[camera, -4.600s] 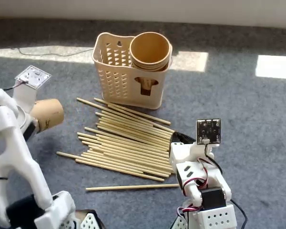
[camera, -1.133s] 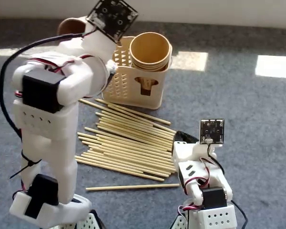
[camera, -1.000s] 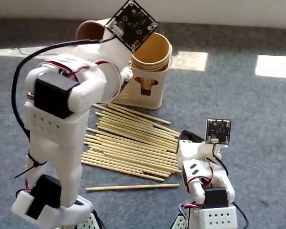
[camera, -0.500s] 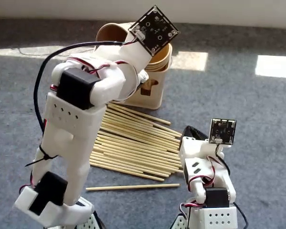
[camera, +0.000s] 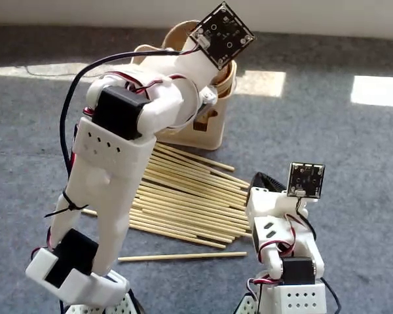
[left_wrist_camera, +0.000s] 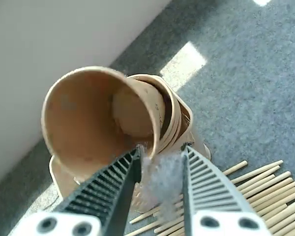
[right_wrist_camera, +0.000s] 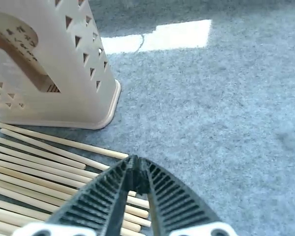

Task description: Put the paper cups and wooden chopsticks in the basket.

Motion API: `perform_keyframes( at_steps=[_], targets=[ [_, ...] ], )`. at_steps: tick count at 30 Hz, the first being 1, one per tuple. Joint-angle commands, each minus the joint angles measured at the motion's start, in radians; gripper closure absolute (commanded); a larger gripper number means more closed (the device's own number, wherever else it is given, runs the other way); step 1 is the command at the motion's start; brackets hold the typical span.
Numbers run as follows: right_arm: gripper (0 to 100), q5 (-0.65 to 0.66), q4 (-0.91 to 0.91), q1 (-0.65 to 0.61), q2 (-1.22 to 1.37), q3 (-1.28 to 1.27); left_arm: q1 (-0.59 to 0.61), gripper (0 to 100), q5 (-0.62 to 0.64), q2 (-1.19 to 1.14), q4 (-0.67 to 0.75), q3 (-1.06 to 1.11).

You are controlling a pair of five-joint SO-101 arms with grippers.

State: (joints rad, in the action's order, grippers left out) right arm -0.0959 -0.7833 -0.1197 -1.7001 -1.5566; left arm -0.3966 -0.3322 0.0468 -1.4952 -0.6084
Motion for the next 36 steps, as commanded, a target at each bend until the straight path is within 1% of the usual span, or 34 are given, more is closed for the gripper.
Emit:
perform_keyframes(
  at_steps=[1, 8, 12, 17, 20, 22, 30, 33, 36],
  targets=[
    [99.2, 0.011, 0.024, 0.007, -0.007, 0.004, 0.022, 85, 0.041, 0.019, 0.068, -0.01],
    [99.2, 0.011, 0.024, 0.007, -0.007, 0.004, 0.022, 85, 0.13, 0.018, 0.173, -0.005],
    [99.2, 0.011, 0.024, 0.007, -0.007, 0.004, 0.022, 86, 0.13, 0.019, 0.167, -0.004],
    [99.2, 0.011, 0.024, 0.007, -0.007, 0.004, 0.027, 87, 0.132, 0.018, 0.107, -0.001],
    [99.2, 0.011, 0.024, 0.007, -0.007, 0.004, 0.051, 93, 0.132, 0.018, 0.137, 0.074],
    [99.2, 0.011, 0.024, 0.007, -0.007, 0.004, 0.071, 94, 0.132, 0.018, 0.175, 0.136],
    [99.2, 0.012, 0.041, 0.007, -0.007, -0.031, 0.079, 95, 0.132, 0.027, 0.364, 0.42],
    [99.2, 0.012, 0.062, 0.007, -0.007, -0.031, 0.077, 95, 0.133, 0.027, 0.384, 0.467],
    [99.2, 0.012, 0.064, 0.007, -0.007, -0.031, 0.079, 95, 0.133, 0.031, 0.376, 0.469]
  ],
)
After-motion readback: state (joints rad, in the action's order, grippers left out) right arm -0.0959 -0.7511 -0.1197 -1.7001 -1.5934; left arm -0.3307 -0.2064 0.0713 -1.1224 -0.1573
